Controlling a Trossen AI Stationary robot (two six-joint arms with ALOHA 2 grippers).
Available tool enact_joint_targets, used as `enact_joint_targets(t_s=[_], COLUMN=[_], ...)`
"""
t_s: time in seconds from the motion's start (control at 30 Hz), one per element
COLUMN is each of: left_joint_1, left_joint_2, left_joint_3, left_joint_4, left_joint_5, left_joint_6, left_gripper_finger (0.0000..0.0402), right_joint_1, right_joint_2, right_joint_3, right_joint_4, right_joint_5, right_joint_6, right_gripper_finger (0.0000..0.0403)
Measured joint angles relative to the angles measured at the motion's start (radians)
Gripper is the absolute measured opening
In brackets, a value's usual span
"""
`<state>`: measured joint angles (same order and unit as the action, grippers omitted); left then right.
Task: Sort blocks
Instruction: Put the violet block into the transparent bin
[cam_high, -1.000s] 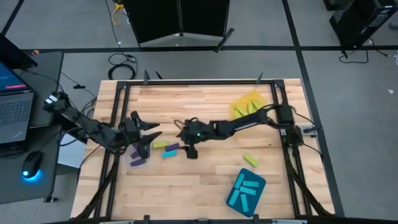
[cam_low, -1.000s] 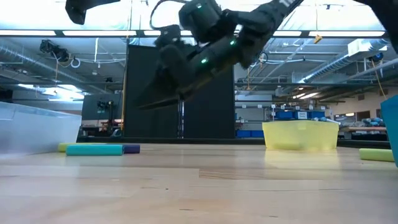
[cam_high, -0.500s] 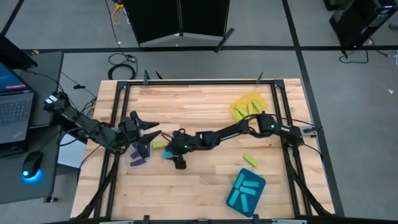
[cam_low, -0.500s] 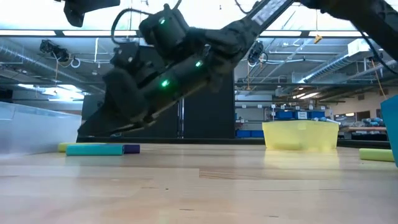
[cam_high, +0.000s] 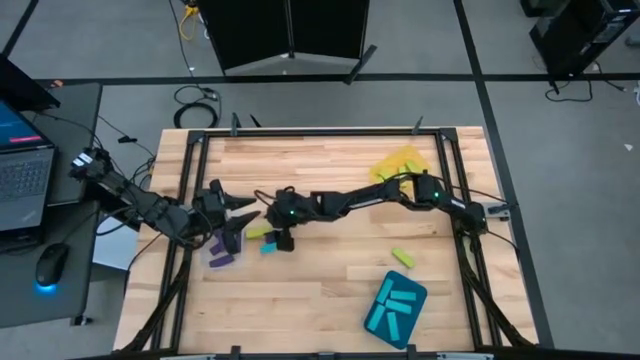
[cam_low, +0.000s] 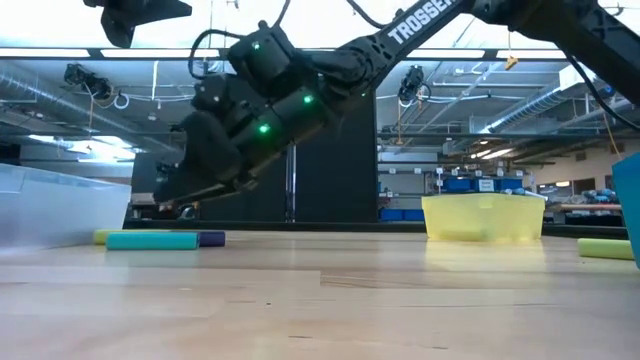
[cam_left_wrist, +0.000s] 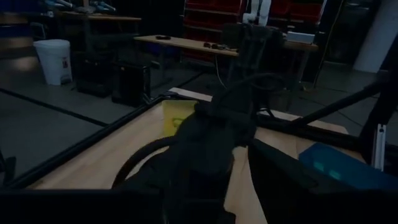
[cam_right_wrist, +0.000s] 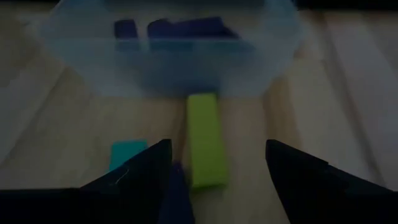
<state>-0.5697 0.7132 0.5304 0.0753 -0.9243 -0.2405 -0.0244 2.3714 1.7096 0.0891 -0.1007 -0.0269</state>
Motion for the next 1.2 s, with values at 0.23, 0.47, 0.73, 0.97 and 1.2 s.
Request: enact_joint_targets(t_s=[0.23, 0.47, 0.73, 0.97, 1.2], left_joint_1=[0.0, 0.0, 0.0, 0.0, 0.0], left_joint_2=[0.0, -0.001, -0.001, -0.001, -0.001], left_joint_3=[0.0, 0.0, 0.0, 0.0, 0.0], left_joint_4=[-0.005, -0.017, -0.023, -0.023, -0.017], left_joint_5=[-0.001, 0.006, 0.011, 0.005, 0.005], left_joint_6=[0.0, 0.0, 0.0, 0.008, 0.007], left_gripper_finger=[0.0173, 0.0173, 0.0173, 0.0173, 0.0173], right_joint_1=[-0.007, -0.019, -0.019, -0.011, 0.007], right_joint_2=[0.0, -0.008, -0.006, -0.006, -0.007], right_joint_3=[0.001, 0.002, 0.001, 0.002, 0.002], right_joint_4=[-0.129, -0.229, -0.295, -0.296, -0.293], right_joint_5=[-0.074, -0.124, -0.108, -0.056, -0.016], right_joint_6=[-0.065, -0.083, -0.133, -0.134, -0.134], right_gripper_finger=[0.0276, 0.0282, 0.0282, 0.0248, 0.012])
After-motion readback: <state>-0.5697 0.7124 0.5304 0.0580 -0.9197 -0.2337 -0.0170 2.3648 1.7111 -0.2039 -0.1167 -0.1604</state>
